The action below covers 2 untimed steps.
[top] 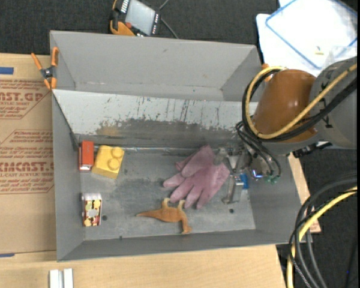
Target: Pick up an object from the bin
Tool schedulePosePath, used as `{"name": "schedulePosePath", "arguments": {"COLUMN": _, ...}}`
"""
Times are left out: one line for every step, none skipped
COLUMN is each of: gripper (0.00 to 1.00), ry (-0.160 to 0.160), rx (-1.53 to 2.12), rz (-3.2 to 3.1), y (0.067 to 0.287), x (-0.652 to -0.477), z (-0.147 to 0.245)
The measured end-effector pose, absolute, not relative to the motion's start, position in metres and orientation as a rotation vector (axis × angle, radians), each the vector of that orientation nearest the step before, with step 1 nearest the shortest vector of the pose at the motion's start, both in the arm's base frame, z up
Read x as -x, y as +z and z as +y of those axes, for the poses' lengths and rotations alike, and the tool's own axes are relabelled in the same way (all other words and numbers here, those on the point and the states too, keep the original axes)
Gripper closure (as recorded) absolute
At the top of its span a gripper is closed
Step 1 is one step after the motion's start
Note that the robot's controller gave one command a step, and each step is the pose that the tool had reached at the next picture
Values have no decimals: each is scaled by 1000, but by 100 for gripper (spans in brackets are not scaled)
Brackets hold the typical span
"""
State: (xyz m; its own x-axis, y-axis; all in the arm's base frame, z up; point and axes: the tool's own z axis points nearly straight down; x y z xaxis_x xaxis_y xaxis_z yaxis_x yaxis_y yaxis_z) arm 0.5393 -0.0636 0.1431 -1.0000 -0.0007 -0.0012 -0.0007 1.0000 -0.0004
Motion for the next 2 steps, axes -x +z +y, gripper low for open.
{"name": "schedulePosePath", "arguments": {"gripper": 0, "ry": -1, "rx": 1, "rz": 3140, "y": 143, "x": -539, "z": -64}}
{"name": "schedulePosePath", "arguments": {"gripper": 0, "ry": -1, "rx": 726, "rz": 3054, "y": 100, "x": -543, "z": -17}}
